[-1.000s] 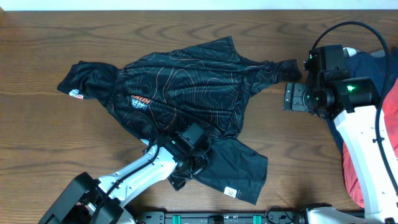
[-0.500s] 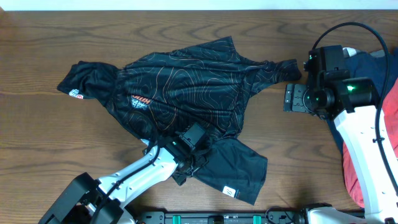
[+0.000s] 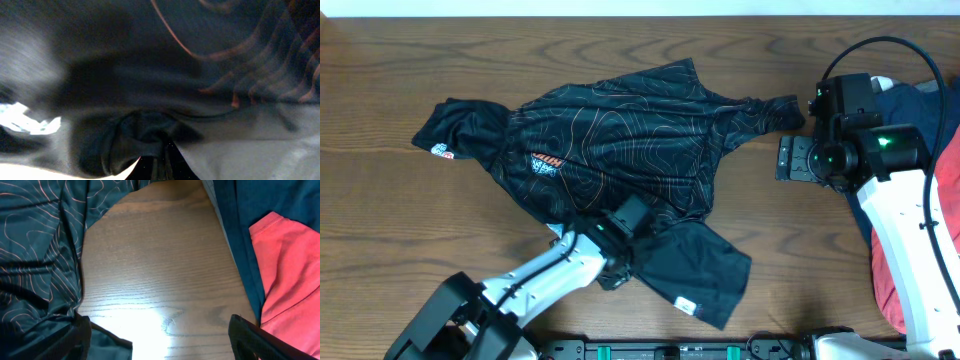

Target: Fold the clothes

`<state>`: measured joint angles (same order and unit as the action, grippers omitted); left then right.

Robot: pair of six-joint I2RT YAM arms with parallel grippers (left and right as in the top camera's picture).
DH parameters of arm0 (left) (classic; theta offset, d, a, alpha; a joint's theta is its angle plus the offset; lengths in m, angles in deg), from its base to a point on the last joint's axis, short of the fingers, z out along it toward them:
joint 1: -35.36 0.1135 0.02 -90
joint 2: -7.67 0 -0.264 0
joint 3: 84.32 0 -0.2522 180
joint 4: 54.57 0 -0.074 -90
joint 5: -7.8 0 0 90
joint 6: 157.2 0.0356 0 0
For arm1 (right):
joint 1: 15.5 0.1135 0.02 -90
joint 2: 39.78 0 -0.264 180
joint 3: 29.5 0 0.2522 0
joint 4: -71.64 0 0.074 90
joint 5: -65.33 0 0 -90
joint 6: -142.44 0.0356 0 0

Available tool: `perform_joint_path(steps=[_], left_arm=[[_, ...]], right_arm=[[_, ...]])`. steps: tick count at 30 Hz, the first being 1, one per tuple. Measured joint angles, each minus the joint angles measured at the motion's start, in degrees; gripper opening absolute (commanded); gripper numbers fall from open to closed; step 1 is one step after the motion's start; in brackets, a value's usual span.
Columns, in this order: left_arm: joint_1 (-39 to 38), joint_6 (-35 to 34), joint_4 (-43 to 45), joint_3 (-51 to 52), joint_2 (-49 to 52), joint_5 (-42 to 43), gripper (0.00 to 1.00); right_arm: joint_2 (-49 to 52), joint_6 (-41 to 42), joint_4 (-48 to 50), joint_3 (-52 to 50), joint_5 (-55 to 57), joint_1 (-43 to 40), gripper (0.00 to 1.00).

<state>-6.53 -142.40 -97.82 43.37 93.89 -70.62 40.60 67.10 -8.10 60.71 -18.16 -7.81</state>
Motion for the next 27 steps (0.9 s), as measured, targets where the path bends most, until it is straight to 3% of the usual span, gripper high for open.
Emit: perform_joint_path(steps=[5,13,18,22,27], left_arm=[[10.7,7.8,-10.1,0.0,-3.4,-1.2,0.06],[42.5,28.5,-22.1,-3.1,-19.0,-2.8,0.06],[57.8,36.8,-25.0,-4.2,-24.2,-1.5,0.06],[64.3,39.7,-26.8,-4.2,-24.3,-0.8,0.06],[65.4,41.5,-27.1,-4.2,-23.7,0.3,0.06]], right_arm=[[0.0,0.0,0.0,0.0,0.0,-1.1,0.87],[1.4,0.0,1.1,0.0,-4.7,-1.6,0.8],[7.3,1.3,3.2,0.0,-10.0,-1.4,0.78],[13.4,2.7,9.3,0.0,-15.4,-1.1,0.69],[20.0,5.6,17.5,0.0,-19.2,-0.1,0.66]])
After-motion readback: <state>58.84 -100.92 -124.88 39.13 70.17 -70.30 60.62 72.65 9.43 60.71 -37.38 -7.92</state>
